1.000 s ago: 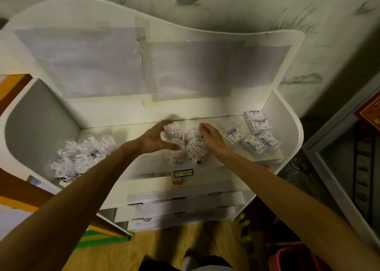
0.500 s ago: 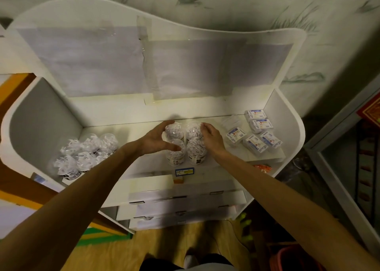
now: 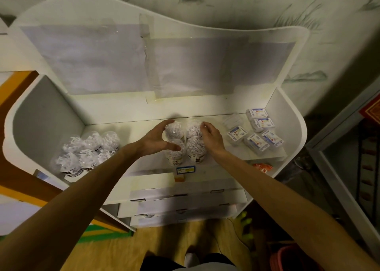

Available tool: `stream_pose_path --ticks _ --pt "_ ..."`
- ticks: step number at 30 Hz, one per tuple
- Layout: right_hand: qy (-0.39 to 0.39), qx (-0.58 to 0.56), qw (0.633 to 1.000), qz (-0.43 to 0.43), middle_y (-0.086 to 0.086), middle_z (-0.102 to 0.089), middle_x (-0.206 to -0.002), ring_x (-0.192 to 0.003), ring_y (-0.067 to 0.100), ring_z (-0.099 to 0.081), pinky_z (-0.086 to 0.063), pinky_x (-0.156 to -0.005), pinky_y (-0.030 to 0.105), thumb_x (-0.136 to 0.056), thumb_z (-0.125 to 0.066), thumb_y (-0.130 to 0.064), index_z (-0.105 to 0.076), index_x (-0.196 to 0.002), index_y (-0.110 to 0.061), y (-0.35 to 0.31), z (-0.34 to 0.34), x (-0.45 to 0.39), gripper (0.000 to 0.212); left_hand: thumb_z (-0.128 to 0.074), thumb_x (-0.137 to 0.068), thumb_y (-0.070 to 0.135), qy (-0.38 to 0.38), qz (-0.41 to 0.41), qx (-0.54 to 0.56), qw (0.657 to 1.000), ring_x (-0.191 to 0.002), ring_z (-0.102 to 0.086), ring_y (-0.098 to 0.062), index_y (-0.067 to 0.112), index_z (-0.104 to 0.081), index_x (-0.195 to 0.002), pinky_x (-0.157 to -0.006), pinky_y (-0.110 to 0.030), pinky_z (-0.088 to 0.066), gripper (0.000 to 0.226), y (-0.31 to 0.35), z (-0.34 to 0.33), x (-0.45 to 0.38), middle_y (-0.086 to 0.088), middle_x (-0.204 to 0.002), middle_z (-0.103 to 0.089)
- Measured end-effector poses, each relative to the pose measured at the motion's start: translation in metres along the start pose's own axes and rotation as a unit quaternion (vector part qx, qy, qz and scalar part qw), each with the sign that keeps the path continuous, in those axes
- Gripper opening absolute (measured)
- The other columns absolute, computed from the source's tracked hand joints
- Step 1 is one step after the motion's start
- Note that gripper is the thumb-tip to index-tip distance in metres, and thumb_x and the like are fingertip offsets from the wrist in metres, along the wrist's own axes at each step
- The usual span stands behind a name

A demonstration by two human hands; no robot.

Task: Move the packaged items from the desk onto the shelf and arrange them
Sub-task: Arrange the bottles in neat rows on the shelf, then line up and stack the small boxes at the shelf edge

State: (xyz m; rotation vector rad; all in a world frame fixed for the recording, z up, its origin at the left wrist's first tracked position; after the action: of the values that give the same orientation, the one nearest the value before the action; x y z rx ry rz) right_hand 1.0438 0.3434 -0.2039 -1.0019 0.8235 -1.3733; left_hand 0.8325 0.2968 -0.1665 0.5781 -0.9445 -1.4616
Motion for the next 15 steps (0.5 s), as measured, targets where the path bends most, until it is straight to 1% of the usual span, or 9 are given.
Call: stream_pose_path --ticks 3,6,9,11,13,14,15 --pt "-0.002 0.004 1.0 0.005 0.005 -0.061 -0.135 -0.121 0.022 -0.057 -0.041 -0.091 0.027 -0.107 -0.039 -0.038 -0.055 -0.138 -0.016 -0.001 -0.001 -0.001 0.041 -0.089 -0.071 0.028 0.0 0.007 0.009 1.0 -0.137 -0.035 -0.016 0.03 -0.032 -0.151 -0.11 -0.039 -0.038 0.099 0.001 0.001 0.002 0.005 -0.152 -0.039" --pt "-0.003 0.004 1.0 0.009 0.006 -0.061 -0.135 -0.122 0.024 -0.057 -0.045 -0.097 0.032 -0.107 -0.039 -0.038 -0.056 -0.137 -0.016 -0.003 -0.001 -0.002 0.04 -0.089 -0.072 0.027 -0.008 0.012 0.012 1.0 -0.137 -0.038 -0.018 0.029 -0.031 -0.151 -0.107 -0.036 -0.038 0.098 0.002 0.001 0.003 0.003 -0.151 -0.041" --pt "-0.015 0.006 1.0 0.001 0.005 -0.06 -0.137 -0.123 0.023 -0.056 -0.04 -0.093 0.026 -0.107 -0.04 -0.037 -0.055 -0.139 -0.016 -0.004 -0.001 -0.005 0.041 -0.089 -0.072 0.028 -0.002 0.015 0.012 1.0 -0.137 -0.04 -0.02 0.029 -0.031 -0.15 -0.107 -0.036 -0.038 0.097 0.002 0.002 0.003 0.003 -0.15 -0.043" --pt "-0.032 0.01 0.999 -0.007 0.005 -0.056 -0.142 -0.129 0.023 -0.053 -0.036 -0.094 0.024 -0.107 -0.04 -0.038 -0.051 -0.143 -0.016 -0.005 0.0 -0.002 0.043 -0.088 -0.073 0.027 0.005 0.02 0.008 1.0 -0.139 -0.037 -0.019 0.029 -0.031 -0.151 -0.107 -0.033 -0.037 0.096 0.001 0.001 0.007 0.003 -0.152 -0.04" --pt "-0.054 0.001 0.998 -0.023 0.004 -0.048 -0.15 -0.136 0.023 -0.046 -0.032 -0.099 0.024 -0.107 -0.039 -0.042 -0.043 -0.148 -0.017 -0.003 0.003 0.003 0.049 -0.087 -0.074 0.025 0.013 0.012 0.002 1.0 -0.14 -0.034 -0.016 0.029 -0.029 -0.153 -0.105 -0.027 -0.035 0.098 0.003 -0.003 0.011 0.006 -0.155 -0.036" --pt "-0.057 -0.008 0.998 -0.031 0.003 -0.044 -0.153 -0.139 0.022 -0.042 -0.03 -0.102 0.025 -0.107 -0.038 -0.044 -0.04 -0.15 -0.017 -0.003 0.006 0.006 0.051 -0.087 -0.075 0.023 0.017 0.004 -0.001 1.0 -0.138 -0.035 -0.013 0.028 -0.028 -0.153 -0.102 -0.019 -0.035 0.098 0.005 -0.005 0.011 0.009 -0.154 -0.035" --pt "-0.051 -0.017 0.998 -0.038 0.003 -0.042 -0.155 -0.14 0.022 -0.041 -0.03 -0.105 0.026 -0.106 -0.037 -0.045 -0.039 -0.151 -0.017 -0.002 0.01 0.007 0.052 -0.086 -0.076 0.02 0.023 -0.002 0.0 1.0 -0.133 -0.036 -0.009 0.027 -0.026 -0.154 -0.096 -0.008 -0.035 0.098 0.008 -0.006 0.013 0.013 -0.149 -0.035"
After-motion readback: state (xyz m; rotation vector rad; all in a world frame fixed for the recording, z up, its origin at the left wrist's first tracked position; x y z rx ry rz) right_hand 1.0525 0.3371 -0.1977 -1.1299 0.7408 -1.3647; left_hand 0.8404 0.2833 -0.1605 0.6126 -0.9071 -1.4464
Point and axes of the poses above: each hand's wrist, its own x-axis away from the middle knuckle, its own z-axis out of the back of the hand, y = z × x, the point moved 3 cm from there along -x, towards the middle knuckle
